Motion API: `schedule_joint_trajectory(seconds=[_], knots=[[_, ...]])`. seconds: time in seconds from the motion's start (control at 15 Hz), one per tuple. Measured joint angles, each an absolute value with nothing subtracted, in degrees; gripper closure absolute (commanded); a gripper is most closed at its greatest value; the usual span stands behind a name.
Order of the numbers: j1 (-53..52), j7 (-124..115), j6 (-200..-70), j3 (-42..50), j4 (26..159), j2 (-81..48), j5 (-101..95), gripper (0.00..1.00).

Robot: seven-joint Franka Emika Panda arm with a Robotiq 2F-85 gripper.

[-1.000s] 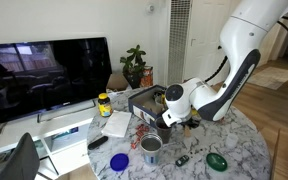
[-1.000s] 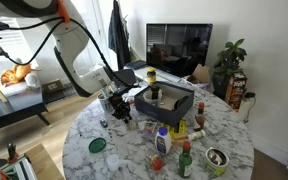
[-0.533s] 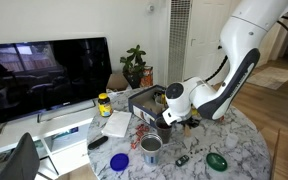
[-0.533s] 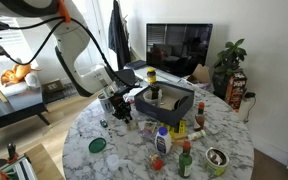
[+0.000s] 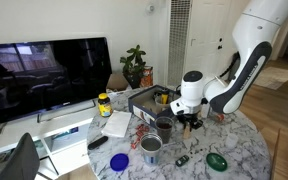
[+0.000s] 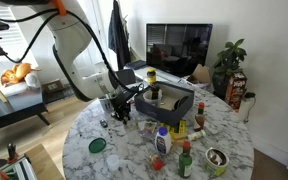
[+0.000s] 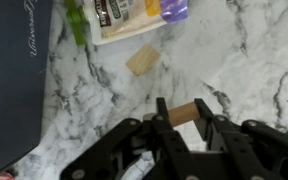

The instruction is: Make the brown object to the left lie flat on the table and then put the car plush toy on top of it

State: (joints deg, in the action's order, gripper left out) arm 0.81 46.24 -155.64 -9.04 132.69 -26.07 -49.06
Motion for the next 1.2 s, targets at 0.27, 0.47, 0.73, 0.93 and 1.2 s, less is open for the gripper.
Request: schedule_joint_trajectory(seconds=[0.27, 0.47, 0.73, 0.93, 1.2], knots=[[2.9, 46.1, -164.5, -8.6, 138.2, -24.3, -46.5, 0.92], [3.4, 45.4, -168.2, -8.6, 141.8, -23.1, -43.3, 0.92], [3.5, 41.4, -172.1, -7.7, 144.4, -22.6, -41.2, 0.9], [2.1, 35.8, -173.2, -6.1, 145.1, -22.4, -41.2, 0.42], [0.2, 31.5, -172.2, -3.9, 146.1, -22.6, -41.3, 0.14]])
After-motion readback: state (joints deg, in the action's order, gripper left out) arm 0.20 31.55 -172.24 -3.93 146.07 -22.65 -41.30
